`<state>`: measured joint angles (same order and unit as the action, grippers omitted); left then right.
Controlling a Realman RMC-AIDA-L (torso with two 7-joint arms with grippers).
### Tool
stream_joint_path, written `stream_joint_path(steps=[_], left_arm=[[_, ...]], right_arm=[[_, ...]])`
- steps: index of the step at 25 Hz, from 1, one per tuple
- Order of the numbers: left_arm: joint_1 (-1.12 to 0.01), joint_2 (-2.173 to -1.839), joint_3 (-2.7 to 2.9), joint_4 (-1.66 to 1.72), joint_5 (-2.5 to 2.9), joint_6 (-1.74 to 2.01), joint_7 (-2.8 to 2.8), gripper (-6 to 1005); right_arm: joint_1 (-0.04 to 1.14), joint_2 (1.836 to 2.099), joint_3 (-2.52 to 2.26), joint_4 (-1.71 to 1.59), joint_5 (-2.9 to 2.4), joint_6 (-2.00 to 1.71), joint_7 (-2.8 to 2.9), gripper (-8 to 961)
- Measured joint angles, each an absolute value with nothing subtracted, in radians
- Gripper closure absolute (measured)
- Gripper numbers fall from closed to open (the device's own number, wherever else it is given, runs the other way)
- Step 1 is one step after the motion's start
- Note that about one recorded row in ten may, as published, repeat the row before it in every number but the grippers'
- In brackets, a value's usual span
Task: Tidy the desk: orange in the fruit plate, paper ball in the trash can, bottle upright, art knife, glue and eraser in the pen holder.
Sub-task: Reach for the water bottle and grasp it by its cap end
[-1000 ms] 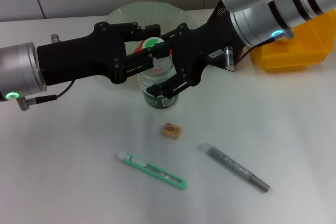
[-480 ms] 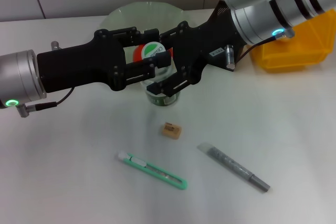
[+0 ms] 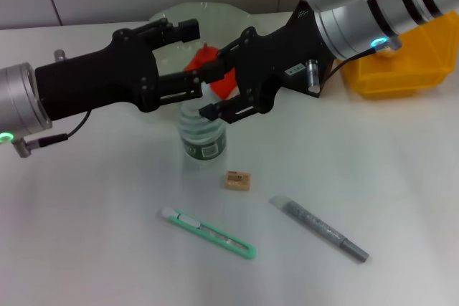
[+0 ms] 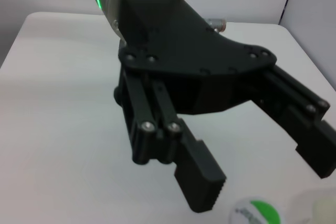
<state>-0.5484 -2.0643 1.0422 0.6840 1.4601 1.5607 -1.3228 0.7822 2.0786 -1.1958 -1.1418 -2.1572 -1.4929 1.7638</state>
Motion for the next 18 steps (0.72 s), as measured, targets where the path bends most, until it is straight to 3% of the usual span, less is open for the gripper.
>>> stream_joint_path(steps=[3,8,18], left_arm=[[-0.530,-2.065,1.042,0.680,1.462,1.553,-1.313,199],[-0.514,-2.063,1.038,0.684,1.460,1.547,-1.312,199],[-0.489,-2.062,1.029,0.679,1.463,1.520,-1.301,200]], right_arm=[[0.782,2.079,-1.196,-1.142,-2.157,-1.493,1.761,351],[0.780,2.079,-1.195,-1.150,-2.157,-1.499,1.760,590],[0.751,2.079,-1.183,-1.198,-2.156,-1.518,1.777,713]])
